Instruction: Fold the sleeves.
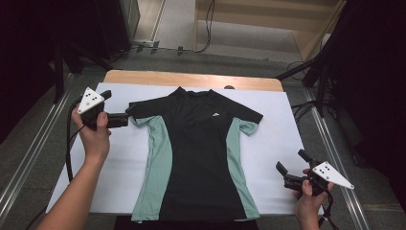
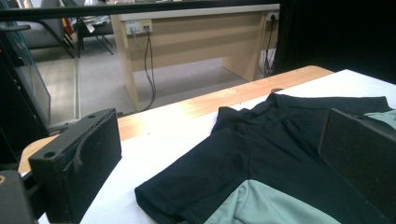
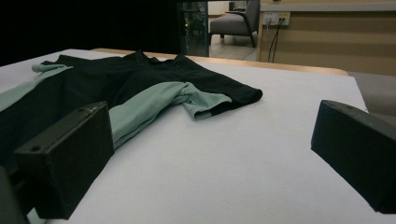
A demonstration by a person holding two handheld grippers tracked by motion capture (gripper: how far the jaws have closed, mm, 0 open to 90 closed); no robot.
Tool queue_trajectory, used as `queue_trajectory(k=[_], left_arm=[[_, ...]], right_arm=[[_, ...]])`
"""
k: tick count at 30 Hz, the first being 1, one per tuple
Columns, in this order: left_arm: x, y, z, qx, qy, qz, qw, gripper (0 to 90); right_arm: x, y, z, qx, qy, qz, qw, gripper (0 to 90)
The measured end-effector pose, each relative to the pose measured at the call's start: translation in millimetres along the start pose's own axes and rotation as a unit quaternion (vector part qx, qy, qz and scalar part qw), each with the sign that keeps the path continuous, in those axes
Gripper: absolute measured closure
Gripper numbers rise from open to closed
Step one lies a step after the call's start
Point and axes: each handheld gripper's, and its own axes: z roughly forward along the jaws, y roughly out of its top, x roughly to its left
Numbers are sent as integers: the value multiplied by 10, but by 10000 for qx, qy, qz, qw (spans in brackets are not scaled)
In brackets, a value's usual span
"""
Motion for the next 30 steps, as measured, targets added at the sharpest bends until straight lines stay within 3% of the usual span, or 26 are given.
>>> queue_trajectory(k=[12,26,30], left_arm=[[90,2,155,93,29,-77,9999,0],[224,-22,349,300,13,-316,9991,13],[258,-44,405,349,104,-388,9986,34]], right_arm=[[4,1,5,-1,-15,-8,10000,0],[2,-1,6,1,-11,1,10000,0],[1,-1,6,5,-7,-3,10000,0]])
